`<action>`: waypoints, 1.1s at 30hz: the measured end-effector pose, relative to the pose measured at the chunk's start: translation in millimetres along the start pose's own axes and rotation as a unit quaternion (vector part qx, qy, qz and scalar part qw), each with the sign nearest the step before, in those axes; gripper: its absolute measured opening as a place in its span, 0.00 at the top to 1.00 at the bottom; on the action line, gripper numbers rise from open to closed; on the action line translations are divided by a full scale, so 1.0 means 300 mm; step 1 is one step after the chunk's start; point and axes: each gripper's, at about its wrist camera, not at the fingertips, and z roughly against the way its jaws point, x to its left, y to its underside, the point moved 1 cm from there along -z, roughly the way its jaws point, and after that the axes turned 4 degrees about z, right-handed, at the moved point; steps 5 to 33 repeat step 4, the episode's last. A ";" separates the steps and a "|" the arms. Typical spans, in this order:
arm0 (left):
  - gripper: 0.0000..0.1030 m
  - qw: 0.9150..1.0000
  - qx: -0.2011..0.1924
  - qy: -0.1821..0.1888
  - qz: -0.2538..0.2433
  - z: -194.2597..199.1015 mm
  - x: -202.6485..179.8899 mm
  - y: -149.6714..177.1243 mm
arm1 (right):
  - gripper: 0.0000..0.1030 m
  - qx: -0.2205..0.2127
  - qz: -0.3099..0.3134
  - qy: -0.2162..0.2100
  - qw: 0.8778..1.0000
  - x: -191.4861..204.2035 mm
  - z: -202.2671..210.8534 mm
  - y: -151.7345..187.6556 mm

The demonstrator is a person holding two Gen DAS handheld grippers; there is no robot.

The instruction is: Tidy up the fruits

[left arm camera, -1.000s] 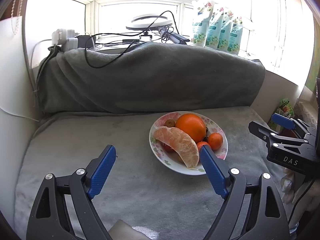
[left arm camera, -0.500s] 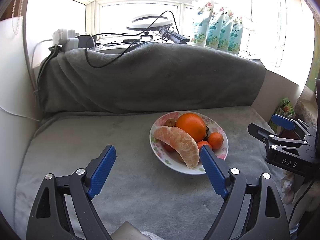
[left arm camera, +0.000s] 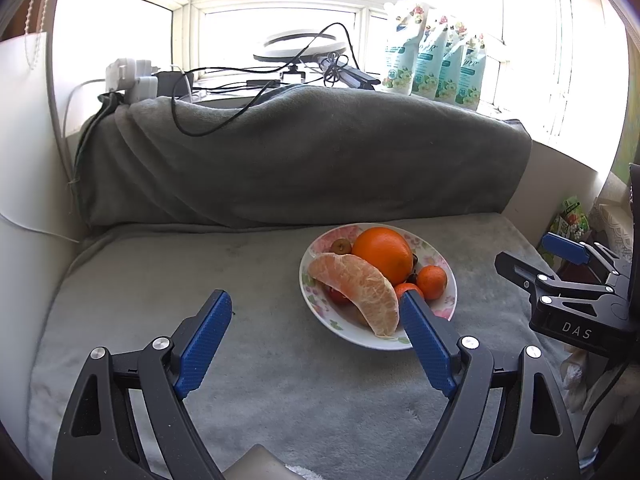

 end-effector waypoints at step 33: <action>0.16 1.000 0.000 0.000 -0.002 0.000 -0.003 0.001 | 0.11 0.002 0.000 0.001 1.000 0.000 -0.004 0.001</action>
